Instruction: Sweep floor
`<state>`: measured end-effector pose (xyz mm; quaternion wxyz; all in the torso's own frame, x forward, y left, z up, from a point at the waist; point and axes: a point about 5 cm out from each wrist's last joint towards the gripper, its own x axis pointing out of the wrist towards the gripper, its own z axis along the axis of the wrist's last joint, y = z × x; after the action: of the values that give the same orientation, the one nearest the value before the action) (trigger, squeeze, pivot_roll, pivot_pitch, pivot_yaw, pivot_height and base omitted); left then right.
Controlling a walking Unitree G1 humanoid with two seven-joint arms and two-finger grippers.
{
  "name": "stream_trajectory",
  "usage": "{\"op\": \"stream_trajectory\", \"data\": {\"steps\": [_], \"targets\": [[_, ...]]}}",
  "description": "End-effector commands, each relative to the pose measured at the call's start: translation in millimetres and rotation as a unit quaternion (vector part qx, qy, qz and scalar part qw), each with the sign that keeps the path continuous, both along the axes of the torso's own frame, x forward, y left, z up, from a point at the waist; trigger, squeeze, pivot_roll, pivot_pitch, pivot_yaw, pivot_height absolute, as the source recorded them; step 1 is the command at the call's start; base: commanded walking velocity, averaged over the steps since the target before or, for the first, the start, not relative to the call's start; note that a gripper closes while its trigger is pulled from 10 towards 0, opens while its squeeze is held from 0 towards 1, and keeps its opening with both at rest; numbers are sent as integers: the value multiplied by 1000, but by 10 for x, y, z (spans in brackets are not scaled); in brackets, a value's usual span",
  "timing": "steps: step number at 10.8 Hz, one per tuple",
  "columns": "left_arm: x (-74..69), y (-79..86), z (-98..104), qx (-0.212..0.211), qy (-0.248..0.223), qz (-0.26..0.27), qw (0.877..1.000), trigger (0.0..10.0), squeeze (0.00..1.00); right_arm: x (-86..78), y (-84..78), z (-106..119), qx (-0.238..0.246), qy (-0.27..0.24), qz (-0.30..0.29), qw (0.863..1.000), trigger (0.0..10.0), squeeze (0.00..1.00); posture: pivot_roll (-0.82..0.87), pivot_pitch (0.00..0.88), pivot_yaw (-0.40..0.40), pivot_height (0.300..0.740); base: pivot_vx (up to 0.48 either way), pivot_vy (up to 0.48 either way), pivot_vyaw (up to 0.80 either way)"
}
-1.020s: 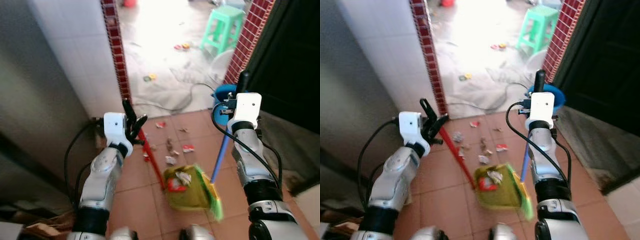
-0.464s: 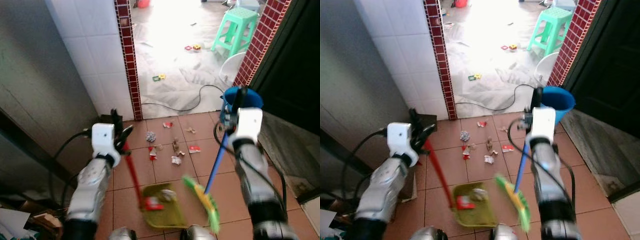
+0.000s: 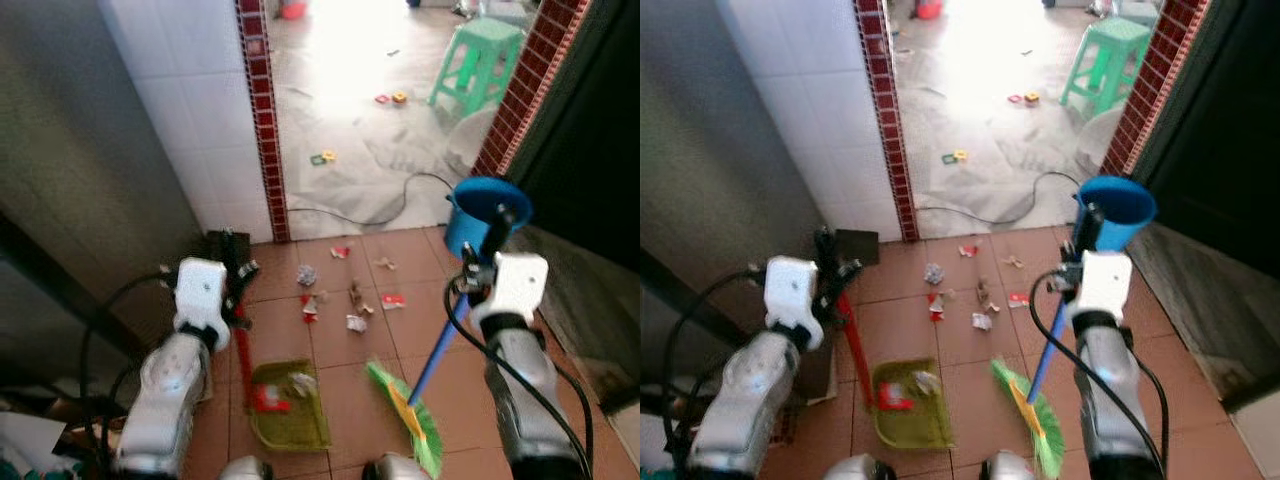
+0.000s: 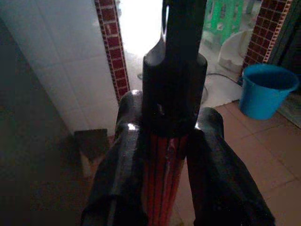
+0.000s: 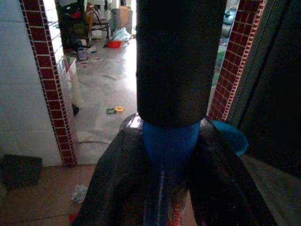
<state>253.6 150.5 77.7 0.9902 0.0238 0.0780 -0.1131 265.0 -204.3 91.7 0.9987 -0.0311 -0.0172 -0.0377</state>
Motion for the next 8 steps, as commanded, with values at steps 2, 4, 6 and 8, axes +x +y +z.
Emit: {"op": "stream_trajectory", "data": {"steps": [2,4,6,8], "targets": [[-16,49,62,-24,-4,27,999,10000,0,-46,-22,11,12,9,0,1000,10000,0,-61,26,53,740,0,0,0],[-105,54,77,-2,-9,19,1000,10000,0,-152,-65,-10,12,20,-5,1000,10000,0,-61,27,54,740,0,0,0],[-144,36,99,6,-10,7,1000,10000,0,-197,-58,-32,31,26,-5,999,10000,0,-61,28,62,740,0,0,0],[-142,44,97,7,-8,6,1000,10000,0,-194,-47,-18,25,26,-5,999,10000,0,-61,26,63,740,0,0,0]]}}
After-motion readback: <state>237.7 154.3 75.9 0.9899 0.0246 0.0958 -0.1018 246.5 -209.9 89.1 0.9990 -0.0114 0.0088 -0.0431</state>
